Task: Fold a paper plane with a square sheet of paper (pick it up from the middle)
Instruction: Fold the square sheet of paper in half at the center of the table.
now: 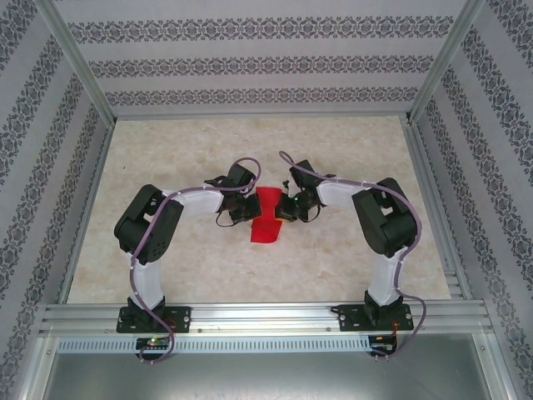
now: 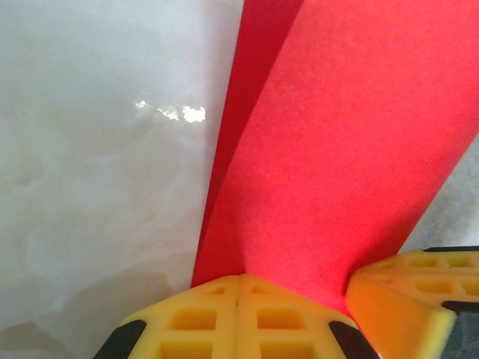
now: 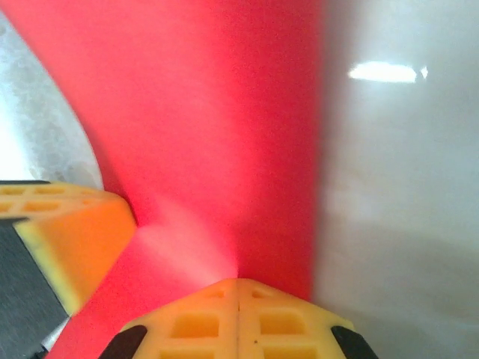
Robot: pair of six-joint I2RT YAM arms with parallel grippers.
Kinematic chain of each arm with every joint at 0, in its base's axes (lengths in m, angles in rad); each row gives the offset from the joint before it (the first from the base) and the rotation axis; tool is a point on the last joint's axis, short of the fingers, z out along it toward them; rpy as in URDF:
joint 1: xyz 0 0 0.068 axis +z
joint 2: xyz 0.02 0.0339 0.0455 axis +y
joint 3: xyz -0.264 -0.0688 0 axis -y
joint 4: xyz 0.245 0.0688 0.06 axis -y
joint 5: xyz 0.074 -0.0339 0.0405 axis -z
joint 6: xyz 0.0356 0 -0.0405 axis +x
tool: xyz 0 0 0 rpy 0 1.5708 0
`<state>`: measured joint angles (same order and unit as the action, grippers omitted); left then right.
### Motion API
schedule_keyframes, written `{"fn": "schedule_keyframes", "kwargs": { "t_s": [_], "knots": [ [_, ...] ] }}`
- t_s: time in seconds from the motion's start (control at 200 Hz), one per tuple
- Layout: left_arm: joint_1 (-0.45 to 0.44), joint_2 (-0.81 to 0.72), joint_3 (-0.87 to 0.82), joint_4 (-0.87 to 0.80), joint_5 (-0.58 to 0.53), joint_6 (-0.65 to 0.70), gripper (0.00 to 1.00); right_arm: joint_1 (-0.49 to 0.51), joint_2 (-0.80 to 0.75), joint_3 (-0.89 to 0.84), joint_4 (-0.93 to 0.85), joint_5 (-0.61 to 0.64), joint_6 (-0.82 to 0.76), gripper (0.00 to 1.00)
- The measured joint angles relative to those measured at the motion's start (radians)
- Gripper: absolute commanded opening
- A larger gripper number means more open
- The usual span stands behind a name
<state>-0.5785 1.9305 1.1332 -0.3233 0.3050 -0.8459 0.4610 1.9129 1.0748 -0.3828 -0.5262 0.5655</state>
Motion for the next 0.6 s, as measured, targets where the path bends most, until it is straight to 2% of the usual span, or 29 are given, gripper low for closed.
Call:
{"fn": "schedule_keyframes", "kwargs": {
  "t_s": [0.205, 0.345, 0.599],
  "knots": [
    [0.000, 0.000, 0.000, 0.000, 0.000, 0.000, 0.00, -0.045, -0.064, -0.038, -0.050, 0.034, -0.011, 0.00],
    [-0.005, 0.000, 0.000, 0.000, -0.007, 0.000, 0.00, -0.037, -0.106, 0.001, -0.083, 0.055, -0.011, 0.00],
    [-0.006, 0.002, 0.005, -0.006, -0.009, 0.000, 0.00, 0.031, -0.013, 0.131, -0.043, 0.043, -0.010, 0.00]
  ]
}}
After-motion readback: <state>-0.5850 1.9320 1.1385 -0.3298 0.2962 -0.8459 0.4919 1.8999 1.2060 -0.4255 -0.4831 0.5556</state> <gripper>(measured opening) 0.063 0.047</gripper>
